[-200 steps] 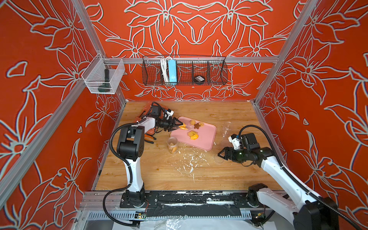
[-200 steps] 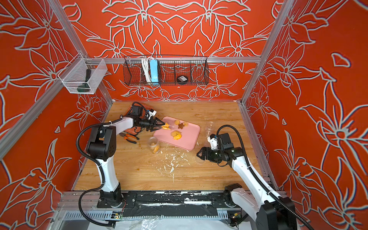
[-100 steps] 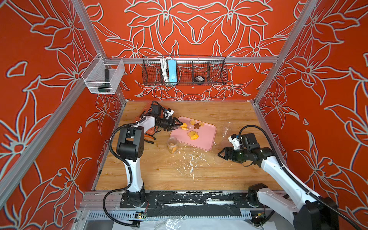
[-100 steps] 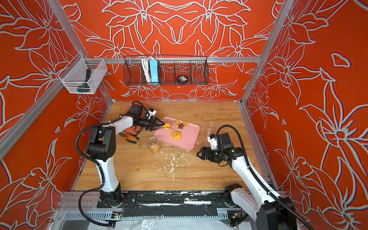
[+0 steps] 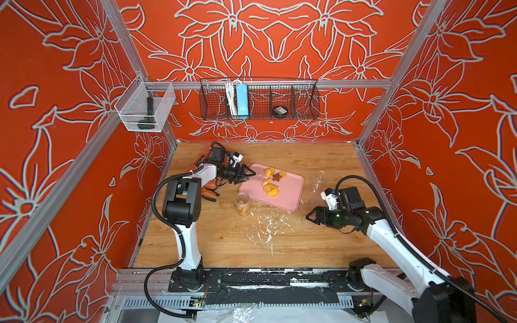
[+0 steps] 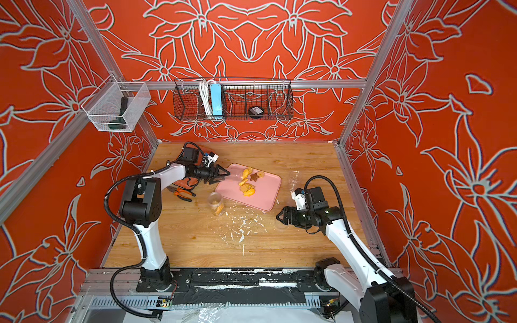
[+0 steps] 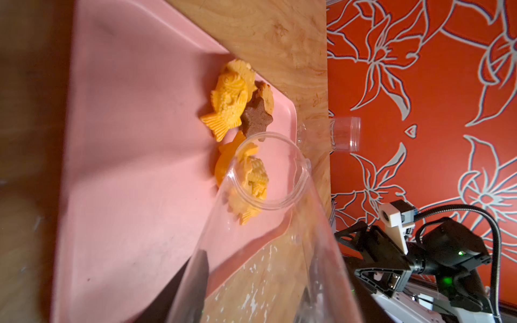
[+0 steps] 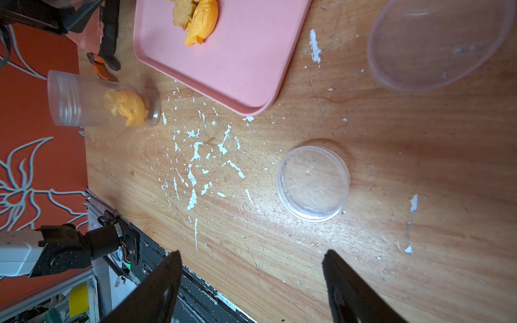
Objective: Pour the cookies out of the jar
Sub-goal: Pour the cookies in the jar onto the tray.
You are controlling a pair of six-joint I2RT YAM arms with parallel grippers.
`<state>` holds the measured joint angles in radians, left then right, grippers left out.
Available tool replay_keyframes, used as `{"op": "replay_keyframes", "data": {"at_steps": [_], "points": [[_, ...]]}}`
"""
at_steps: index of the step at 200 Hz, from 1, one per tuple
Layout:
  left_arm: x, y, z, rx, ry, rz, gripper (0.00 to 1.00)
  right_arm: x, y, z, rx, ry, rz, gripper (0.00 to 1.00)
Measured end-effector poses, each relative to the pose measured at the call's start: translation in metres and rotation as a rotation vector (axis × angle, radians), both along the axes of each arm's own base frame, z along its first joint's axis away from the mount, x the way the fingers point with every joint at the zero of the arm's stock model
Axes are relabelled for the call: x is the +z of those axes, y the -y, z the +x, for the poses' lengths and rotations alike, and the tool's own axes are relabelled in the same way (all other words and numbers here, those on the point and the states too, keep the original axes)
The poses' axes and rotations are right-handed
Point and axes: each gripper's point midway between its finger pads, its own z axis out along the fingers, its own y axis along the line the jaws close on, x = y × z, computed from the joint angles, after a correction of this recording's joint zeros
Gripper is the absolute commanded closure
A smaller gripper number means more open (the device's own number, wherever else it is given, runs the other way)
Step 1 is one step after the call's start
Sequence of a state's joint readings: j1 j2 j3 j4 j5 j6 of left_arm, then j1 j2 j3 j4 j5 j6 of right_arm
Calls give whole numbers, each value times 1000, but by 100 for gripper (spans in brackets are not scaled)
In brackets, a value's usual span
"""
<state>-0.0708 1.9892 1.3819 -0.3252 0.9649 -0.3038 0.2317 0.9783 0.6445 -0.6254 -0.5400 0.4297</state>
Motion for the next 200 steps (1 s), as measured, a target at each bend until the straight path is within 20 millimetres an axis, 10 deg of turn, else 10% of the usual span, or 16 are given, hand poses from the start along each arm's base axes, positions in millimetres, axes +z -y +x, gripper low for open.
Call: {"op": "replay_keyframes", "data": {"at_steps": [85, 200], "points": [[9, -3, 2, 8, 26, 23, 39, 0, 0, 0, 0, 1, 0, 19], [113, 14, -44, -21, 194, -164, 38, 19, -1, 3, 2, 21, 9, 1]]}}
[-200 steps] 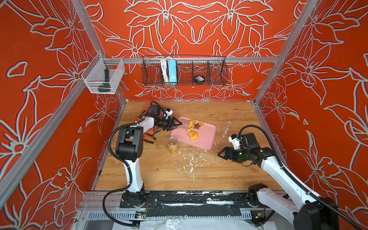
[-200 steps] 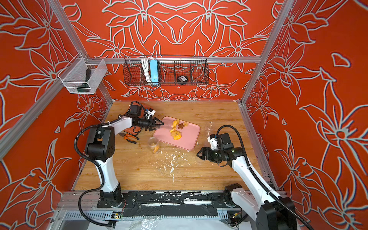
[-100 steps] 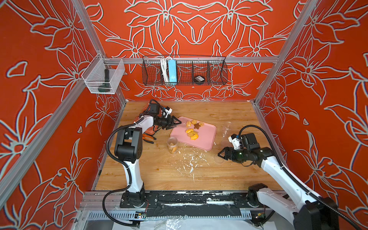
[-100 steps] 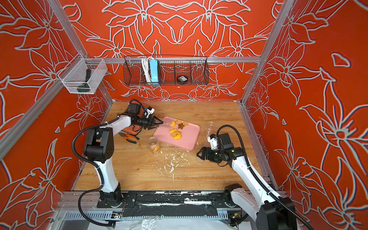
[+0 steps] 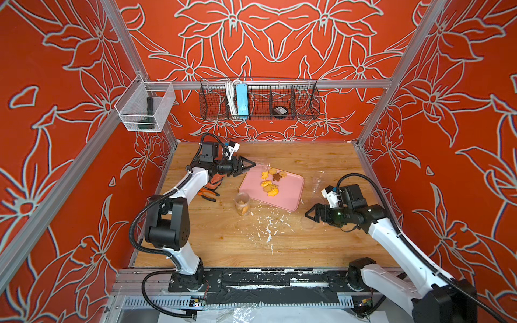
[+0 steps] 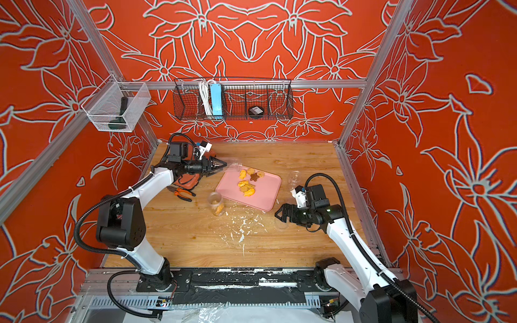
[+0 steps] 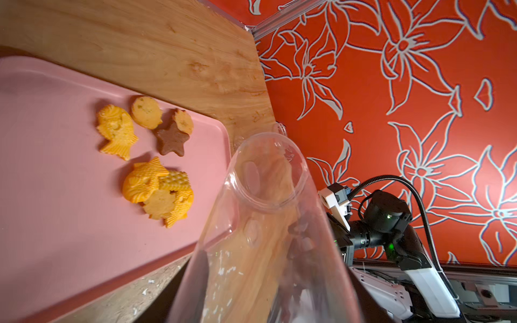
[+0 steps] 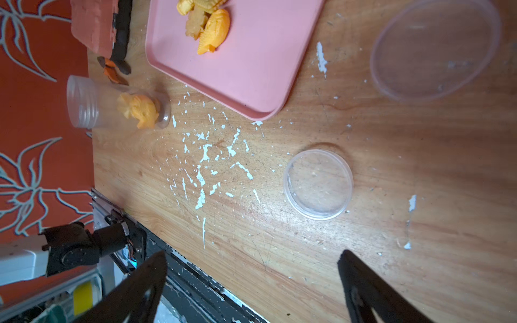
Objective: Pour the cookies out of the jar
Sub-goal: Pour the cookies in the jar onto the tray, then place the jar at the center of the board.
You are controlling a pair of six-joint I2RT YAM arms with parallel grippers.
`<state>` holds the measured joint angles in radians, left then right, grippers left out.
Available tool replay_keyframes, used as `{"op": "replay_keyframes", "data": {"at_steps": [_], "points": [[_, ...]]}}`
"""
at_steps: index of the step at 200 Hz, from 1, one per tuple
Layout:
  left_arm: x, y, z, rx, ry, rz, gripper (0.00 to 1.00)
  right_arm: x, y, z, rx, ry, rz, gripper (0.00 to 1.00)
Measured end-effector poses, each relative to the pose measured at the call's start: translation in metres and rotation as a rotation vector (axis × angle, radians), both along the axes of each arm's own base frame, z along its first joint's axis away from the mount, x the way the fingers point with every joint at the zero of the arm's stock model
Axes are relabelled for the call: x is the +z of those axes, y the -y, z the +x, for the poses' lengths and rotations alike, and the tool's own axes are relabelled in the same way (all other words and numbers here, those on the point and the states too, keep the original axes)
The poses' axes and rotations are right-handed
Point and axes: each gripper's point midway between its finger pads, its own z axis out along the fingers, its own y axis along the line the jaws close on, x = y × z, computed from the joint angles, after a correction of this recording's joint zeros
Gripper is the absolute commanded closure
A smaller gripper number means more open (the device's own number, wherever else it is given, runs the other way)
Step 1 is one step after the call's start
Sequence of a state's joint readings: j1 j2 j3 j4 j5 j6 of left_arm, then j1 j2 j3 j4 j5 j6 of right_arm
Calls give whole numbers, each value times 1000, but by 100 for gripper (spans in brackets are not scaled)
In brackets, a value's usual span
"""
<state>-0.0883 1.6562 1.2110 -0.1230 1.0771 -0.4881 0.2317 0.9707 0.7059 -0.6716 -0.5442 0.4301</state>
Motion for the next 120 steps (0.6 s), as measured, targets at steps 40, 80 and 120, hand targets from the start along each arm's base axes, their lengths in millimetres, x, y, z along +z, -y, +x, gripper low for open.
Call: {"op": "replay_keyframes", "data": {"at_steps": [40, 80, 120], "points": [[10, 13, -44, -37, -3, -66, 38, 12, -8, 0, -9, -13, 66, 1], [26, 16, -80, -56, 32, -105, 37, 36, -27, 1, -13, -30, 231, 1], [43, 20, -107, -78, 72, -141, 37, 74, -45, 4, -2, -13, 415, 1]]}}
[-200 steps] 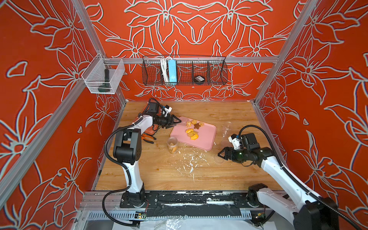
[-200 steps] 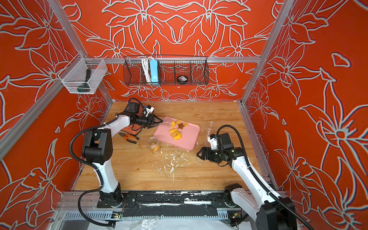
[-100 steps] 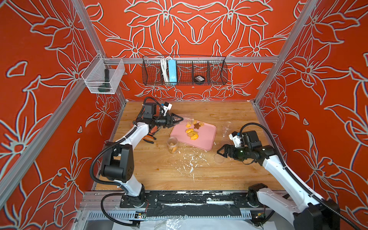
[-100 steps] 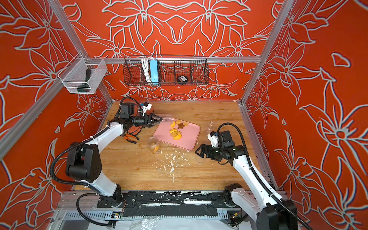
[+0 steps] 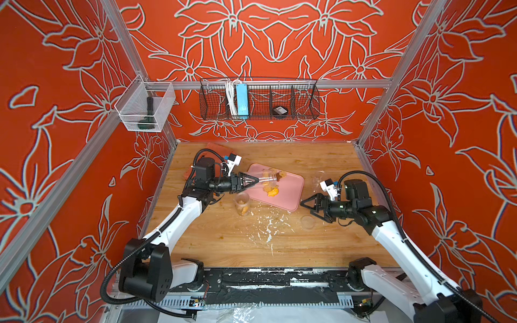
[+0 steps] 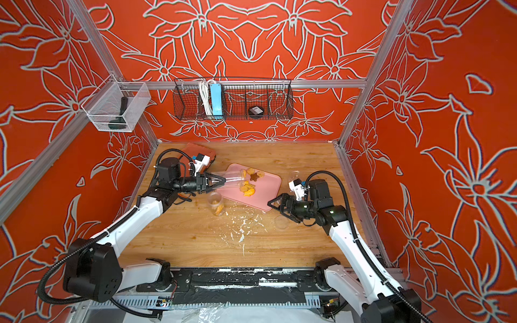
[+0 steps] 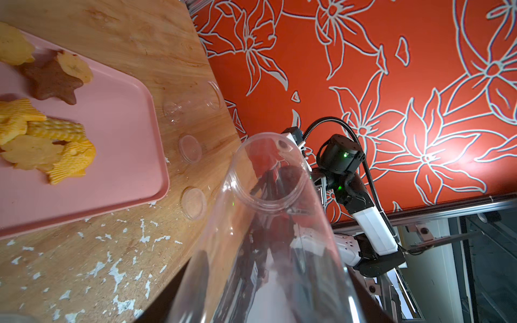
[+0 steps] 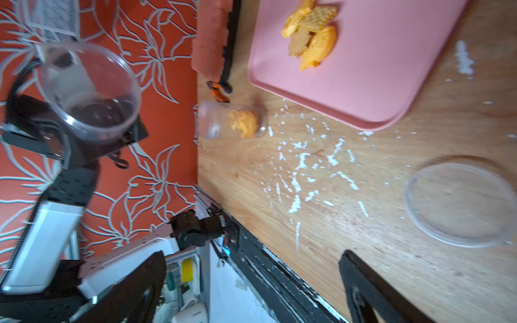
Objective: Pour the cookies out of the jar
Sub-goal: Place the jar at the center of the board.
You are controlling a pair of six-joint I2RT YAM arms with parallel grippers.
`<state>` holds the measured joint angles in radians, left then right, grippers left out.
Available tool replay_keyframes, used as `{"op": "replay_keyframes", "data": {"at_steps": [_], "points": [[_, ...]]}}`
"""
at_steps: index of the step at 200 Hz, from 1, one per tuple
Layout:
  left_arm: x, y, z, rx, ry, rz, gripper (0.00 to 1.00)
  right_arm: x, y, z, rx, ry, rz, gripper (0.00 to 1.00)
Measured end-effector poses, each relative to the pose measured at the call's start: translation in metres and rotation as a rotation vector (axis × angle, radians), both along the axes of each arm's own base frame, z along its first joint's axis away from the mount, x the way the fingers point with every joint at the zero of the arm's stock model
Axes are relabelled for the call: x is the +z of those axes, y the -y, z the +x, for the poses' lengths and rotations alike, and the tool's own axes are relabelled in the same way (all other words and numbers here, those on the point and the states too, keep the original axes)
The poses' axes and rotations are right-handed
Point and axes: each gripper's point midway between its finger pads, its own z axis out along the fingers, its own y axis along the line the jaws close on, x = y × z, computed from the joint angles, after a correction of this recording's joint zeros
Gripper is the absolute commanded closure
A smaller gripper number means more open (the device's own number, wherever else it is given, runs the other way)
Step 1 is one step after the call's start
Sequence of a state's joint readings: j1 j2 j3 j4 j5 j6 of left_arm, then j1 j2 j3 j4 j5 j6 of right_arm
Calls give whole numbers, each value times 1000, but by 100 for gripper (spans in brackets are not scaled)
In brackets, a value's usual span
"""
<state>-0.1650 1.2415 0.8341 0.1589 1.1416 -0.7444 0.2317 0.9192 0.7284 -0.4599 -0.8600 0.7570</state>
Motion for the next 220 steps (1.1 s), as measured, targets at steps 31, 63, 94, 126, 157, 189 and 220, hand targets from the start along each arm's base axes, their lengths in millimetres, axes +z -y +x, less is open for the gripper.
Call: {"op": "replay_keyframes", "data": {"at_steps": [31, 63, 94, 126, 157, 189, 220], "points": [[6, 1, -12, -8, 3, -25, 36, 25, -10, 6, 18, 10, 101, 1], [12, 1, -15, -8, 1, -45, 36, 51, -18, 8, 53, 47, 163, 1], [17, 8, -22, -32, -3, -65, 36, 63, -22, 8, 72, 66, 203, 1], [23, 19, -29, -66, -1, -79, 35, 73, -28, 11, 92, 88, 238, 1], [25, 21, -30, -69, 4, -85, 35, 71, -32, 17, 108, 85, 250, 1], [21, 23, -32, -70, -11, -92, 35, 72, -36, 22, 122, 91, 261, 1], [15, 29, -38, -89, -26, -95, 35, 77, -41, 26, 146, 96, 278, 1]]}}
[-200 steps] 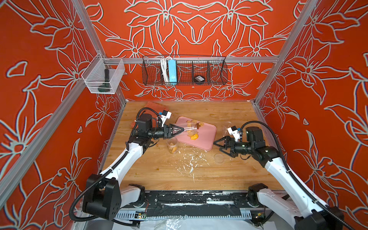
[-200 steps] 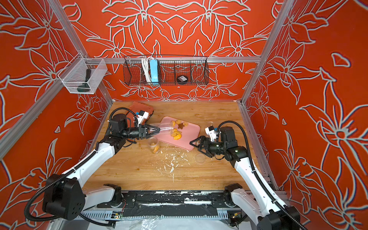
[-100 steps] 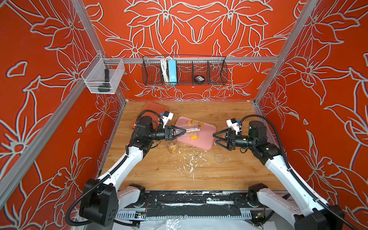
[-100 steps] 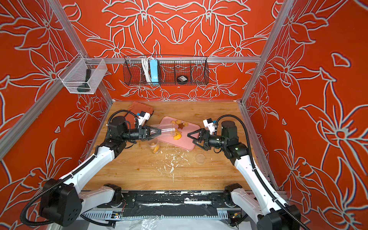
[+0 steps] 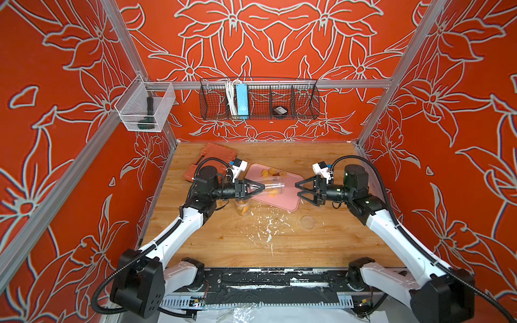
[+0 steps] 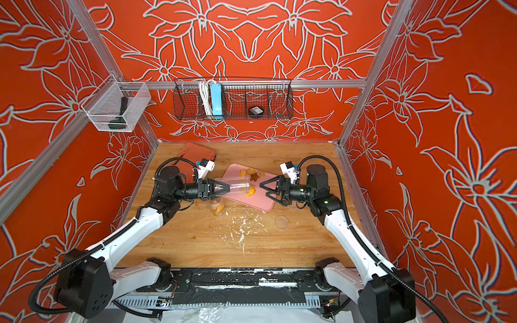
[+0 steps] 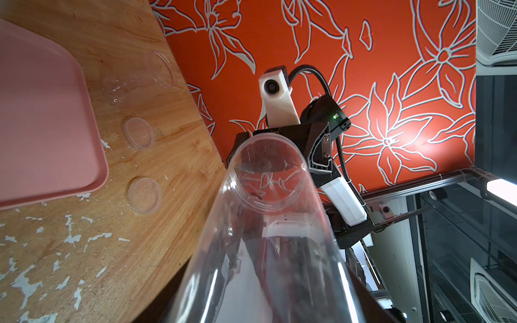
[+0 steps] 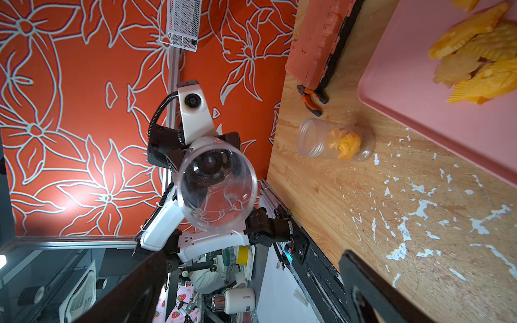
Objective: Pour the cookies out of the jar
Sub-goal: Place the jar at the center of the board.
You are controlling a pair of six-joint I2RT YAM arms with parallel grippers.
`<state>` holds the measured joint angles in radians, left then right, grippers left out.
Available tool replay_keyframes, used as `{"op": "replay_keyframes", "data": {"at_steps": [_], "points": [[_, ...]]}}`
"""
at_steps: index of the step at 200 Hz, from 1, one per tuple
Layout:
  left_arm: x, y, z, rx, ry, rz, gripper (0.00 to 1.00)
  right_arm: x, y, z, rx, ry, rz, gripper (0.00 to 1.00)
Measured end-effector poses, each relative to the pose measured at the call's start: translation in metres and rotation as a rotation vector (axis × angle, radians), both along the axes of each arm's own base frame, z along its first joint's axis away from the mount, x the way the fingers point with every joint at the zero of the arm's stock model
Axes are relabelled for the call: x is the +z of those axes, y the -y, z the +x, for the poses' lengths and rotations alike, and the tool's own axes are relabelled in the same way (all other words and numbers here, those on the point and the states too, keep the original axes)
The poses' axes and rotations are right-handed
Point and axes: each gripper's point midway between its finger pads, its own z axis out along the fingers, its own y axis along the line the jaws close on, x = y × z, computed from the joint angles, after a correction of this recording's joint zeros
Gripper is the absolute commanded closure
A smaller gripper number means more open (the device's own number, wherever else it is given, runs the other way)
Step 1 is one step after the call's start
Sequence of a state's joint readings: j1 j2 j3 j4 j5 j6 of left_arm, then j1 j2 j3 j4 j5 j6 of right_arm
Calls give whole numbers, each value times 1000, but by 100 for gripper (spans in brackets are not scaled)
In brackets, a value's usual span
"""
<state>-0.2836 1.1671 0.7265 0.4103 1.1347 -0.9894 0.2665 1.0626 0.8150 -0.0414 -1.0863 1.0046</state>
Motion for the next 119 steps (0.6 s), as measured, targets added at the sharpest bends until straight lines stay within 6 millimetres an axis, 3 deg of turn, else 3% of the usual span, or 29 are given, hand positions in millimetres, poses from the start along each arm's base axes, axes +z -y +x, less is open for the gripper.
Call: {"op": "replay_keyframes", "data": {"at_steps": [44, 119], "points": [[-2, 9, 0, -27, -6, -8, 35, 13, -5, -2, 33, 38, 18, 1], [2, 30, -6, -95, 2, -12, 35, 15, -14, -9, 67, 47, 22, 1]]}}
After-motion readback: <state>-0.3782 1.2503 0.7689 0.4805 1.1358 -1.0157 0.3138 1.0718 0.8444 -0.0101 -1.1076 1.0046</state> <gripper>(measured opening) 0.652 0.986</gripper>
